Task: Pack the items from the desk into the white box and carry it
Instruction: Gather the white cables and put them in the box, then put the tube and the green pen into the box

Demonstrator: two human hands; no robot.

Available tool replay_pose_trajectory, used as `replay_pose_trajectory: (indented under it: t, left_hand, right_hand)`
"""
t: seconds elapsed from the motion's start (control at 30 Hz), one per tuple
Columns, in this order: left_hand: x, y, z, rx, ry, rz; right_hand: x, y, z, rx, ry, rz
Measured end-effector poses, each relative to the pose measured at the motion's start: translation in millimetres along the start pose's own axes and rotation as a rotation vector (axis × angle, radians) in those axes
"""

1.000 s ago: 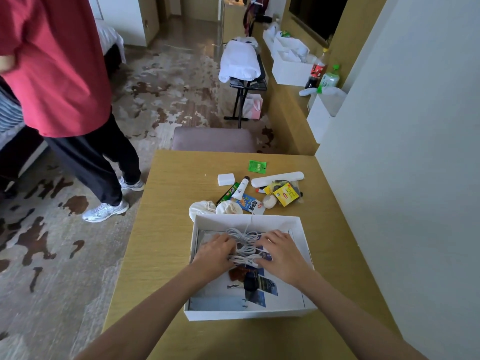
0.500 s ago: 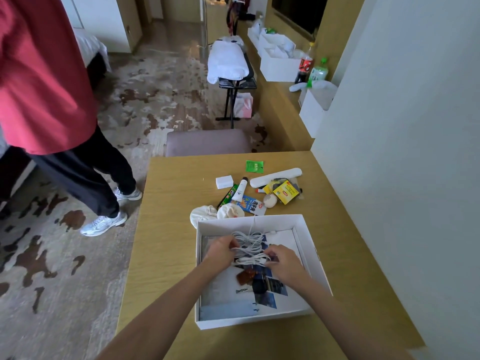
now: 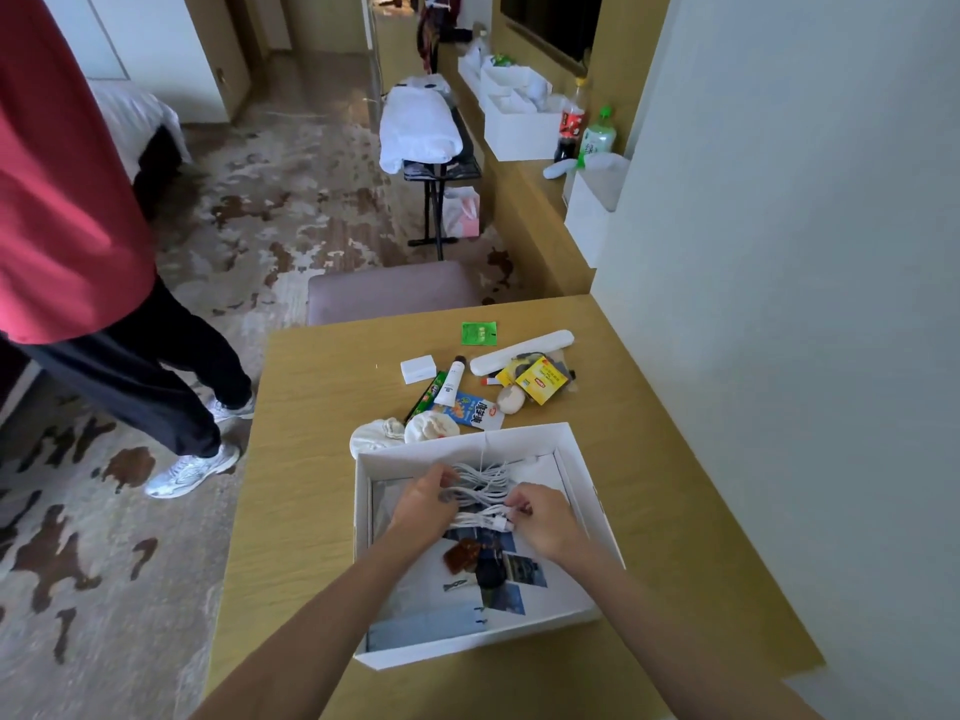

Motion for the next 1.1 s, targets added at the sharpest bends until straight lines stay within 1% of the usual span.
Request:
replay_pose_trajectory:
  t: [0.1, 0.17, 0.23, 0.3, 0.37, 0.47, 0.53, 0.6, 0.67, 0.8, 0.93, 1.0, 1.03, 1.1]
  left_hand:
    - [8, 7, -8, -0.056, 0.063, 0.093]
    - [17, 15, -13, -0.105, 0.123, 0.164]
    - [31, 25, -17, -0.148, 0.205, 0.193]
    - [45, 36, -18, -0.177, 0.278, 0.189]
    - [57, 43, -13, -0.178, 0.324, 0.185]
    - [75, 47, 0, -0.133, 0.374, 0.238]
    - [86, 45, 13, -0.096, 0.385, 0.239]
    - [96, 38, 31, -0.068, 0.392, 0.239]
    - [102, 27, 52, -0.020, 0.354, 0.239]
    - [94, 3, 98, 0.034, 0.147, 0.267]
    - [73, -13, 143, 0.078, -0.035, 0.360]
    - [61, -18, 161, 0.092, -0.096, 0.399]
    - [57, -20, 168, 0.097, -0.112, 0.410]
    - [52, -23, 179, 0.119, -0.107, 0.437]
  right_hand:
    - [9, -11, 1, 0.075, -0.078, -0.103]
    - [28, -26, 1, 0.176, -0.032, -0.141]
    - [49, -42, 0, 0.281, 0.023, -0.080]
    - [70, -53, 3, 0.344, 0.054, 0.031]
    - [88, -60, 11, 0.370, 0.070, 0.106]
    - [102, -71, 33, 0.403, 0.061, 0.141]
    - [102, -74, 51, 0.387, 0.043, 0.131]
    - [97, -74, 71, 0.365, 0.019, 0.059]
    - [87, -74, 93, 0.337, -0.010, -0.057]
    - [57, -65, 131, 0.217, -0.118, -0.203]
    - [33, -56, 166, 0.115, -0.166, -0.322]
    - [24, -53, 186, 0.032, -0.160, -0.378]
    - [21, -52, 197, -0.025, -0.145, -0.379]
    - [14, -50, 217, -0.166, -0.119, -0.251]
Point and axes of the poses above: each hand's wrist, its own z-axis towards the middle knuckle, its own x-axis out of the back of the hand, y = z × x, the point moved 8 cm from there along z, towards the middle knuckle, and after that the axes turned 6 degrees about z, right-handed, at the moved point
